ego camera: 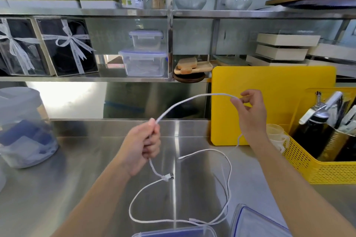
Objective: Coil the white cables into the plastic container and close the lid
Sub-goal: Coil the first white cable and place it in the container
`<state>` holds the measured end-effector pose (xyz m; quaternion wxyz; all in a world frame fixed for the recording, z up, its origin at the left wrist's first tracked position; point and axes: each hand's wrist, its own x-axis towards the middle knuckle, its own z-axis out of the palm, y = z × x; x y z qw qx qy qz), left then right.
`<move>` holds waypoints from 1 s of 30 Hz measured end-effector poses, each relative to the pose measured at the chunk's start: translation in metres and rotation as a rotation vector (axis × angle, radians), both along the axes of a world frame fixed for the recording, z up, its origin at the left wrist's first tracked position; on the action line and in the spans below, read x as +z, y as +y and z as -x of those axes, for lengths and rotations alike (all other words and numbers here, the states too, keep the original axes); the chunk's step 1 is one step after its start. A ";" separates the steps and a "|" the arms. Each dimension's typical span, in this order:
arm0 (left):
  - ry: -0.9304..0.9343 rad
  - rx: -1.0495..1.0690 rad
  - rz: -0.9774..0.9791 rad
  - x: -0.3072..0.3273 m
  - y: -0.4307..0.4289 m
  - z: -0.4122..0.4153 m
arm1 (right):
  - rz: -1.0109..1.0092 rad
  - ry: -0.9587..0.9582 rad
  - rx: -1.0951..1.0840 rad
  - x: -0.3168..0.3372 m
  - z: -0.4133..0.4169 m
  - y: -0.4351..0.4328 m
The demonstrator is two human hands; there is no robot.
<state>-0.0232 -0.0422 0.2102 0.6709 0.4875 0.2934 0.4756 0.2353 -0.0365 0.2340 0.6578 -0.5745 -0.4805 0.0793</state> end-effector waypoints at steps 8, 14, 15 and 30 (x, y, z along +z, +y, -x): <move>0.045 -0.113 0.034 0.002 -0.001 0.037 | 0.122 -0.139 -0.194 -0.021 -0.027 0.002; -0.161 0.025 0.082 0.002 0.006 0.034 | 0.835 -1.165 0.157 -0.038 0.017 -0.009; -0.146 0.048 0.081 0.003 0.006 0.032 | 0.894 -1.248 0.301 -0.040 0.031 -0.014; 0.446 -0.057 -0.057 -0.004 -0.025 0.006 | 0.478 -1.174 0.679 0.014 0.099 -0.056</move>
